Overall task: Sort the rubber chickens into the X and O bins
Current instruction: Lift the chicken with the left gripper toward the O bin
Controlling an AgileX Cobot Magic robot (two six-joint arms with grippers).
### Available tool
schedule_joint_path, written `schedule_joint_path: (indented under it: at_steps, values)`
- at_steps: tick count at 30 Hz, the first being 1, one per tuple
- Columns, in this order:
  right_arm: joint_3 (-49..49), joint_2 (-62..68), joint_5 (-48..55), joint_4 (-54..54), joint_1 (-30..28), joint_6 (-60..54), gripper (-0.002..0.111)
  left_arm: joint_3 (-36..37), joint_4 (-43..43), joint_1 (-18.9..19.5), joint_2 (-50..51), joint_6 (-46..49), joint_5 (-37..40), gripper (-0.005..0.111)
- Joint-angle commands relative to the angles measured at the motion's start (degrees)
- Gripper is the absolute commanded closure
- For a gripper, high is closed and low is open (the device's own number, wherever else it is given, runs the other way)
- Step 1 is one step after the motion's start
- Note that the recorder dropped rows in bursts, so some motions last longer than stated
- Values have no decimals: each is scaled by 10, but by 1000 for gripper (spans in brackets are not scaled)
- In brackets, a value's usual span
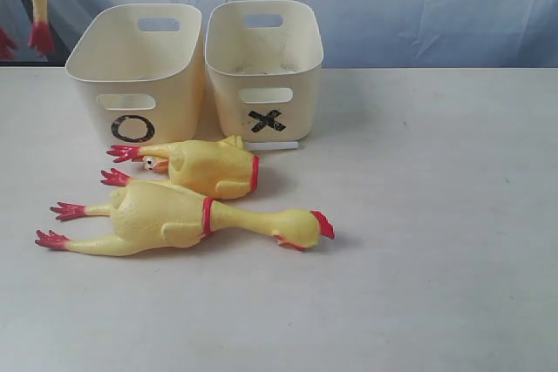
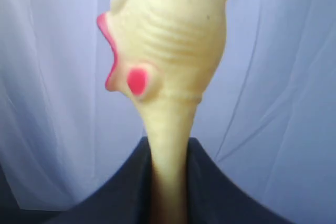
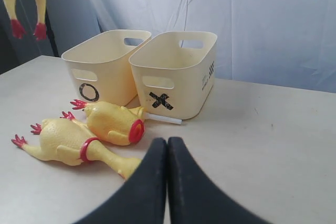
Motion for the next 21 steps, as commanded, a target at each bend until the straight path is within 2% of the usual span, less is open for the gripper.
schedule_joint_path:
  at_steps: [1, 12, 17, 21]
  values:
    - [-3, -1, -5, 1, 1, -4, 108, -22, -184, 4, 64, 133, -66, 107]
    - [-3, -1, -5, 1, 1, -4, 108, -169, -499, 11, 214, 399, 3, 107]
    - [-3, -1, -5, 1, 1, -4, 108, -214, -499, 24, 264, 410, 77, 107]
    - [-3, -1, -5, 1, 1, -4, 108, -233, -499, 28, 299, 412, 81, 107]
